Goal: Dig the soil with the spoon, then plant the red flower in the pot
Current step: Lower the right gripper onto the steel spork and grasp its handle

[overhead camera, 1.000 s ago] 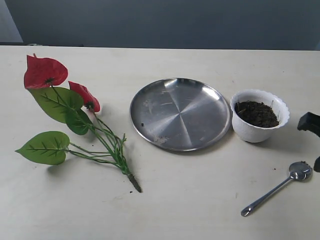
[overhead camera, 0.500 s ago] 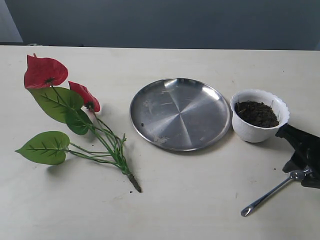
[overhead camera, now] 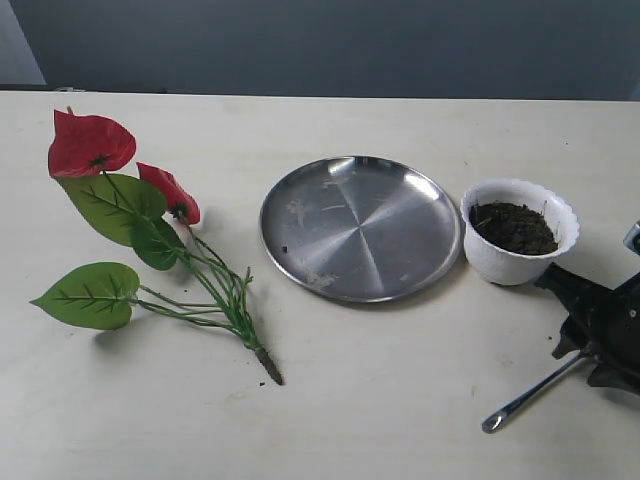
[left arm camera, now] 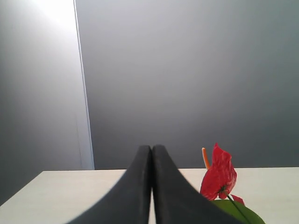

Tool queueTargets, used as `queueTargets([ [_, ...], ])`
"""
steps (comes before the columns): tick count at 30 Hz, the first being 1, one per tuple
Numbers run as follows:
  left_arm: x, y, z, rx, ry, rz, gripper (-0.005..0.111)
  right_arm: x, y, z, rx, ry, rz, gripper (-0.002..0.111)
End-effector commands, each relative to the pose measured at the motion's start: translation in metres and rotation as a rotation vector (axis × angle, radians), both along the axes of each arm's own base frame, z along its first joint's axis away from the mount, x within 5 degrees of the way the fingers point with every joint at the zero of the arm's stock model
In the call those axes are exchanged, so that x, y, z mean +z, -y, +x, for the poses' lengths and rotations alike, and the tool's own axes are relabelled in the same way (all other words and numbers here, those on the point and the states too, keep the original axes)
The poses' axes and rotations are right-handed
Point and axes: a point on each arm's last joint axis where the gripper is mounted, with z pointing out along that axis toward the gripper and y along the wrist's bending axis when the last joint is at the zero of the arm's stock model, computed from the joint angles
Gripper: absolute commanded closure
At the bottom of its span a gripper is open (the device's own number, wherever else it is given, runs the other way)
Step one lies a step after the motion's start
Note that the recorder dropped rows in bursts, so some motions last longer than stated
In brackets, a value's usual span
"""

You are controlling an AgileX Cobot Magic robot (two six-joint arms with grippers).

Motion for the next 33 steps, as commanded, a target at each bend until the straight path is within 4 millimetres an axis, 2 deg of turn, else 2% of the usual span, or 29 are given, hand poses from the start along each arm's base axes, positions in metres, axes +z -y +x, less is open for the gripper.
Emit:
queueTargets([
  [1,0.001,0.001,0.0,-0.009,0.009,-0.009,0.106,-0.011,0.0,0.004,-0.003,-0.005,-0.014,0.068],
  [7,0.001,0.001,0.0,-0.009,0.009,-0.009,0.106,-0.022,0.0,0.008,-0.009,-0.007,-0.023,0.069],
  [14,0.001,0.001,0.0,-0.009,0.009,-0.009,0.106,-0.037,0.001,0.007,-0.006,-0.076,-0.04,0.101],
  [20,0.001,0.001,0.0,-0.009,0.009,-0.009,0.106,-0.046,0.001,0.003,0.082,-0.134,-0.061,0.104],
  [27,0.001,0.001,0.0,-0.009,0.009,-0.009,0.106,-0.041,0.002,-0.002,0.122,-0.178,-0.068,0.104],
  [33,0.001,0.001,0.0,-0.009,0.009,-0.009,0.106,-0.017,0.004,-0.002,0.157,-0.073,-0.08,0.109],
])
